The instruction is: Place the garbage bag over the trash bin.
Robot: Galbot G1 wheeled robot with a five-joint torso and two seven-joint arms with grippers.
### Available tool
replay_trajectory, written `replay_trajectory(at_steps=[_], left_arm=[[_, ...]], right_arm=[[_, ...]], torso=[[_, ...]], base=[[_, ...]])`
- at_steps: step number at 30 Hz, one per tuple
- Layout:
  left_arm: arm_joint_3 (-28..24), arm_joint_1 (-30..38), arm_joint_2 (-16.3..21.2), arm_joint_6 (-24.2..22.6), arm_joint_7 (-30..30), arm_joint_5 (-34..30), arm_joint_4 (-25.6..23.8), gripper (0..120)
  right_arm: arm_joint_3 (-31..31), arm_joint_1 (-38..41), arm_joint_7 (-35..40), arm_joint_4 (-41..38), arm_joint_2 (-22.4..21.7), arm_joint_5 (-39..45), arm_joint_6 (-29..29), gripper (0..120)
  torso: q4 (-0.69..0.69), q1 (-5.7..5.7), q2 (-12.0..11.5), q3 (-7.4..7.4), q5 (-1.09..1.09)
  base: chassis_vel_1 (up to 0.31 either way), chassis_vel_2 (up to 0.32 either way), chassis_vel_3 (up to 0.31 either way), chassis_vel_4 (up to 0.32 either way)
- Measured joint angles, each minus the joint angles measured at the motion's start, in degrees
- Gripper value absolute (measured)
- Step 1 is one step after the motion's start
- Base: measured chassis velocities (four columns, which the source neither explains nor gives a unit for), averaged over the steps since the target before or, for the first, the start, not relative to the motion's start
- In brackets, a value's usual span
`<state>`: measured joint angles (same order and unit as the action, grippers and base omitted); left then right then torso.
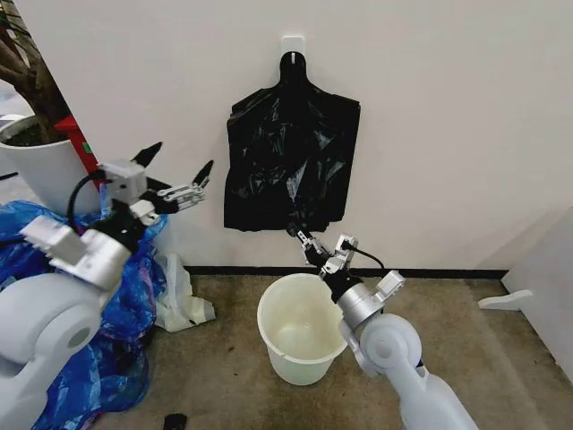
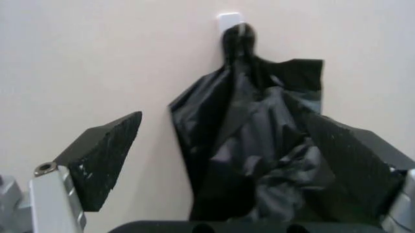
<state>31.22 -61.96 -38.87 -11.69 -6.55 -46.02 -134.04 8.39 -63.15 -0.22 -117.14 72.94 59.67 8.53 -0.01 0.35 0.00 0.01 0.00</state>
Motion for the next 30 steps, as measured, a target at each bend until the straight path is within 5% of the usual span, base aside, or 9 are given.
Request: replay_trajectory(at_steps=[11, 20, 30], left_arm=[[-14.61, 16.55, 1.35, -3.23, -1.79, -1.47, 3.3, 100], [-34.81, 37.23, -0.3, -8.76, -8.31, -3.07, 8.87, 100], [-42.88, 45.66, -3.55, -17.68, -12.78, -1.29, 11.09, 100]], right_arm=[[-0.92, 3.88, 1.38, 0.97, -0.65, 0.72, 0.61, 0], [-2.86, 4.65, 0.89, 1.13, -1.23, -1.02, 0.62, 0], [-2.79, 6.31, 0.86, 1.03, -2.26, -1.22, 0.66, 0]], torso=[[-0.01, 0.0, 0.0, 0.0, 0.01], [-0.02, 0.0, 0.0, 0.0, 0.0], [0.0, 0.0, 0.0, 0.0, 0.0]], base=[[0.0, 0.0, 0.0, 0.0], [0.0, 0.0, 0.0, 0.0], [0.0, 0.0, 0.0, 0.0]])
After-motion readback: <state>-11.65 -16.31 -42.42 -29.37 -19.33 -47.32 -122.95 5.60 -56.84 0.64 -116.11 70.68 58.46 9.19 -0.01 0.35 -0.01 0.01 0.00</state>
